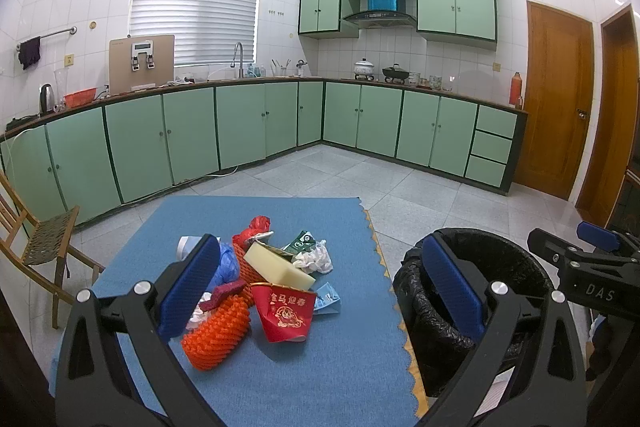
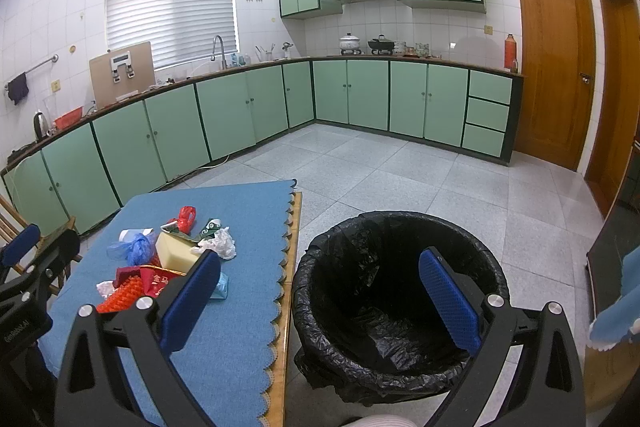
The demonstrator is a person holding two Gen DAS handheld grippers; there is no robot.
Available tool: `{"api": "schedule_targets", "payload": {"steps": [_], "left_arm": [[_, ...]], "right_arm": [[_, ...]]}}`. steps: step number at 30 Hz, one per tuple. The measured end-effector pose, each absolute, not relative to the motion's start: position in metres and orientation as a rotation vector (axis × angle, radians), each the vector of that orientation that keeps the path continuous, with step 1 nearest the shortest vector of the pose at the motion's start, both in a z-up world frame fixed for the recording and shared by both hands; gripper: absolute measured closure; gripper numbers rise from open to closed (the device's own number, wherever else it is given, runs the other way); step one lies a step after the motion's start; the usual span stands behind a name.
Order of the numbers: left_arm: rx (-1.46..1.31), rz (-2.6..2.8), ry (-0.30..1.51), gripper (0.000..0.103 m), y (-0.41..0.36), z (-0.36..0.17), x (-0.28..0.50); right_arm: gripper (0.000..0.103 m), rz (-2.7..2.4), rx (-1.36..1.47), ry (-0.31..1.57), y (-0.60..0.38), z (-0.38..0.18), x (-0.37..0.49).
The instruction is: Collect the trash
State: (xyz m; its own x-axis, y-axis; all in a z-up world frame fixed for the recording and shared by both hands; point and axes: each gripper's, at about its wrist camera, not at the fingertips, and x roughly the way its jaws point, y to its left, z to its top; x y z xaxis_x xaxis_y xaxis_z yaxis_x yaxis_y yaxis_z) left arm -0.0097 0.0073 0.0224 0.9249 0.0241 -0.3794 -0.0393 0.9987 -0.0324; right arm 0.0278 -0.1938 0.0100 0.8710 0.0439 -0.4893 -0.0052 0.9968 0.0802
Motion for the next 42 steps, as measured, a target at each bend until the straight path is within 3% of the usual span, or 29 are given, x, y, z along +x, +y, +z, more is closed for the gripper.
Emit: {"api": "schedule_targets", "payload": {"steps": [18, 38, 42], "left_arm": [[-0.045, 0.040, 0.392, 0.005, 0.011, 0.021, -0.009], [0.004, 0.250, 0.460, 0.005, 0.105, -0.046, -0.005], [-0.005, 0.268, 0.503, 0.005, 0.123, -0.063, -0.002]], "right_arm": [[0.006, 0.028, 0.078, 0.504, -0.190, 0.011, 0.029], [0.006, 0.129, 0.058, 0.627, -0.108, -0.061, 0.071], [0.018, 0.173, 0.066, 0.653, -0.083, -0.078, 0.082]]}}
